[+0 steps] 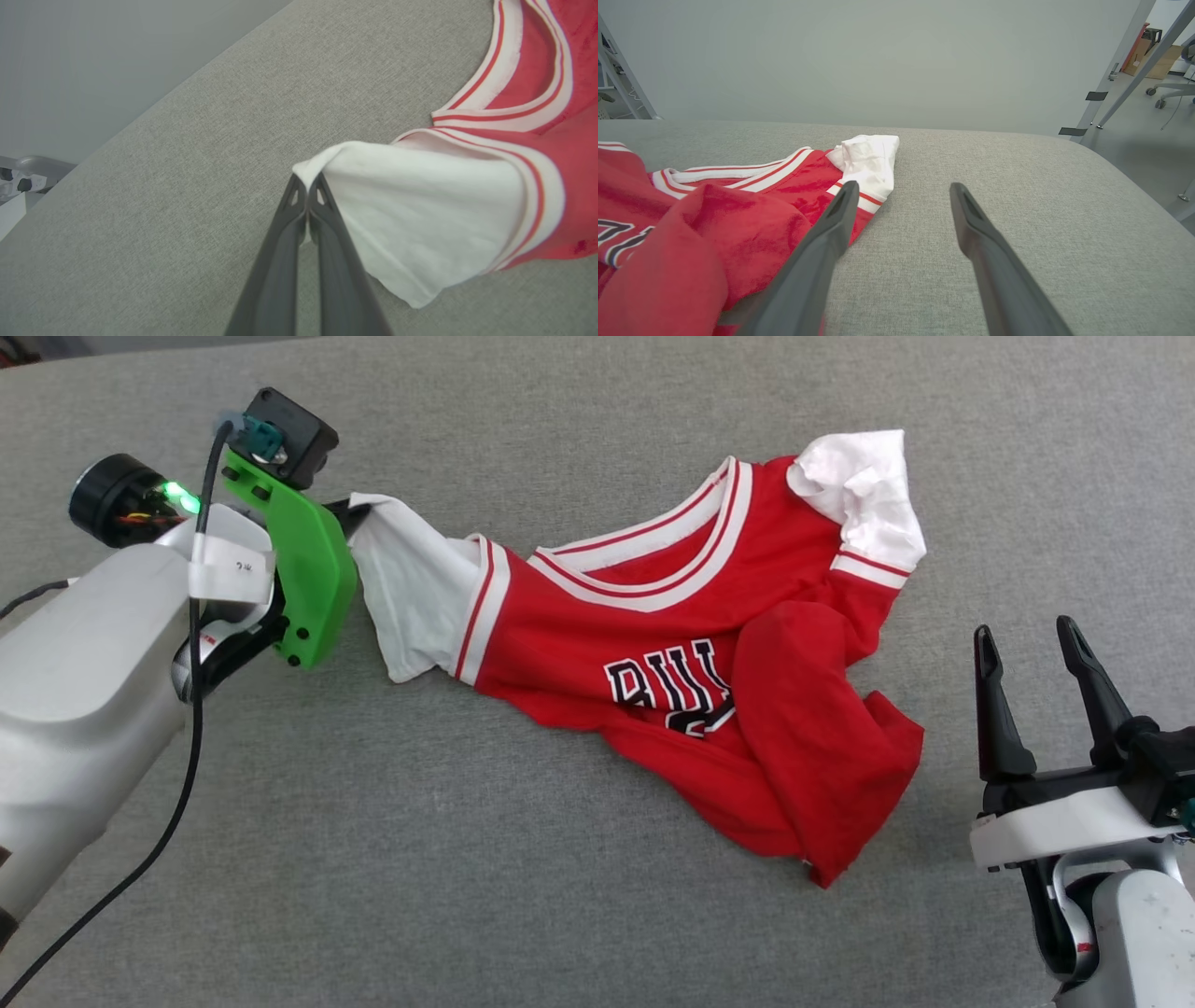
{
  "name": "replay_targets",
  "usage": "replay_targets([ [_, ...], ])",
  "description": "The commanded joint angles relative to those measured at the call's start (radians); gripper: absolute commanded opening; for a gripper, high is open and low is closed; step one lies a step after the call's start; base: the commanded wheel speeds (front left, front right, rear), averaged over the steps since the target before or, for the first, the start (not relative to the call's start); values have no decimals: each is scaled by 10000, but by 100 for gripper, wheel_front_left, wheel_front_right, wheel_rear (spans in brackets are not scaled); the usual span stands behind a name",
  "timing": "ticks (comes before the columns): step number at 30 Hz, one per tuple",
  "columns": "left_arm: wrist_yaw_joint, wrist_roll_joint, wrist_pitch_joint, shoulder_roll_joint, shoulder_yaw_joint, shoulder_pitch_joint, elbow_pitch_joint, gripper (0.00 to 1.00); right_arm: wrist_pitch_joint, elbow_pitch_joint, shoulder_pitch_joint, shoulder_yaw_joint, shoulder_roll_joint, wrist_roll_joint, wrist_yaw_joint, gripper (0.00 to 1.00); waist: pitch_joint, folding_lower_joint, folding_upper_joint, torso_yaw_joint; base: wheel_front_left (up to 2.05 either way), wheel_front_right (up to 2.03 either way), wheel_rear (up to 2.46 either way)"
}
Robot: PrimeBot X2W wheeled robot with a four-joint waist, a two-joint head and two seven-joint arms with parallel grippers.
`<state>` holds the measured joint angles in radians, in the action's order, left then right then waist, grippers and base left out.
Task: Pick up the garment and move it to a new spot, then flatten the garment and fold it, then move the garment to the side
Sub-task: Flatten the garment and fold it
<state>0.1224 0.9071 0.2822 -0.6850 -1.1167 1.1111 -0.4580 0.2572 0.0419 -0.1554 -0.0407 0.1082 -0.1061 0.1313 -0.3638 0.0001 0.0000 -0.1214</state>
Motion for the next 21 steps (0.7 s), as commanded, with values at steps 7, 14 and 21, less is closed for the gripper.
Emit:
replay_targets([
  [7, 0, -320, -818, 652, -117, 260, -2729, 0, 45, -249, -416, -45, -190, 131, -6, 100, -815, -1, 0, -750, 0, 0, 0],
  [14, 66, 13, -1372, 1127, -303, -135, -3982, 23, 45, -227, -408, -183, -208, 244, -6, 100, -638, -1, 0, -638, 0, 0, 0],
  [21, -129, -199, -4358, 1434, 75, -195, -4309, 100, 45, -326, -459, -486, 21, 246, -6, 100, 116, -1, 0, -171, 0, 0, 0],
])
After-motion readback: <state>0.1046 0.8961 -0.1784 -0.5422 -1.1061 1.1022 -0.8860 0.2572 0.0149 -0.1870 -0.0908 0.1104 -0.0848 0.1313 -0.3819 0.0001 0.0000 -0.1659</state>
